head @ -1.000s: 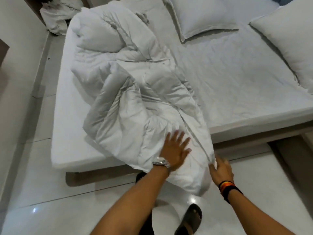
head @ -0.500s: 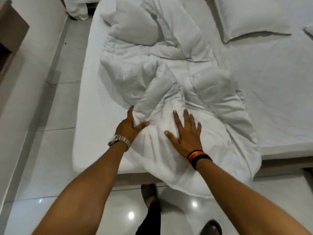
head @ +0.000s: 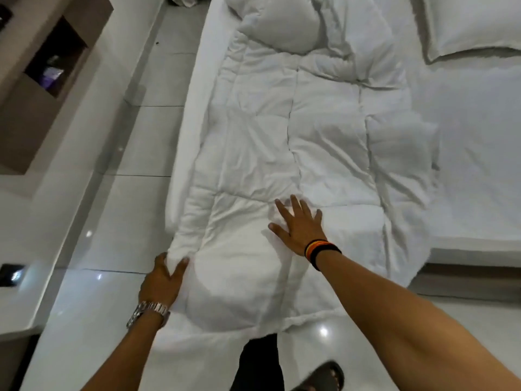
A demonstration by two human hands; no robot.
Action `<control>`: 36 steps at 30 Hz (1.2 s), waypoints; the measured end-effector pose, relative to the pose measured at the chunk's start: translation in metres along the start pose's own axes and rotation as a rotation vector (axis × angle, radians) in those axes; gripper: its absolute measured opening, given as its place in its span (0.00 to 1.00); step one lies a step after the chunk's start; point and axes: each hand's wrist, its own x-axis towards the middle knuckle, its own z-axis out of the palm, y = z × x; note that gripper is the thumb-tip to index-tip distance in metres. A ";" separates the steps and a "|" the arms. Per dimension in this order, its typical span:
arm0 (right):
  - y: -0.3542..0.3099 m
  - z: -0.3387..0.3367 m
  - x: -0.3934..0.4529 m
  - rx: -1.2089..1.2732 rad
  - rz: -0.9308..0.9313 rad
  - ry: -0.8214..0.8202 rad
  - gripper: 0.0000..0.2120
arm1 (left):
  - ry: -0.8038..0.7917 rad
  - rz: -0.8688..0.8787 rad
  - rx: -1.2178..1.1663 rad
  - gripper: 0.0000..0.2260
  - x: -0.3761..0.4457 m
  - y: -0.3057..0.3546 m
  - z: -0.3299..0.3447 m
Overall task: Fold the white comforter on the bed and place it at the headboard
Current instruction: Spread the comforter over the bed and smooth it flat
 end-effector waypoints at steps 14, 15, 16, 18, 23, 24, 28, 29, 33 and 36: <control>-0.005 -0.011 0.121 0.002 0.194 0.190 0.37 | -0.144 0.045 -0.363 0.48 0.204 0.204 0.009; -0.010 -0.009 0.135 0.025 0.224 0.186 0.37 | -0.194 -0.009 -0.398 0.50 0.221 0.221 0.008; -0.015 -0.007 0.147 0.051 0.256 0.173 0.38 | -0.251 -0.047 -0.426 0.52 0.237 0.237 0.008; -0.027 -0.004 0.163 0.082 0.325 0.137 0.38 | -0.349 -0.082 -0.501 0.54 0.254 0.264 0.008; -0.081 -0.014 0.181 0.244 0.324 0.326 0.37 | -0.072 0.083 -0.885 0.36 0.274 0.262 -0.013; -0.092 -0.013 0.183 0.224 0.284 0.402 0.36 | 0.008 0.103 -0.906 0.35 0.277 0.247 -0.024; -0.120 0.025 0.185 0.083 0.308 0.199 0.37 | -0.078 0.038 -0.707 0.44 0.296 0.187 -0.046; -0.124 0.034 0.187 0.078 0.342 0.156 0.38 | -0.142 0.025 -0.631 0.46 0.305 0.179 -0.049; -0.146 0.030 0.191 0.144 0.386 0.213 0.38 | -0.263 0.049 -0.465 0.48 0.337 0.173 -0.073; -0.165 0.018 0.191 0.211 0.420 0.316 0.38 | -0.309 0.076 -0.333 0.51 0.352 0.194 -0.088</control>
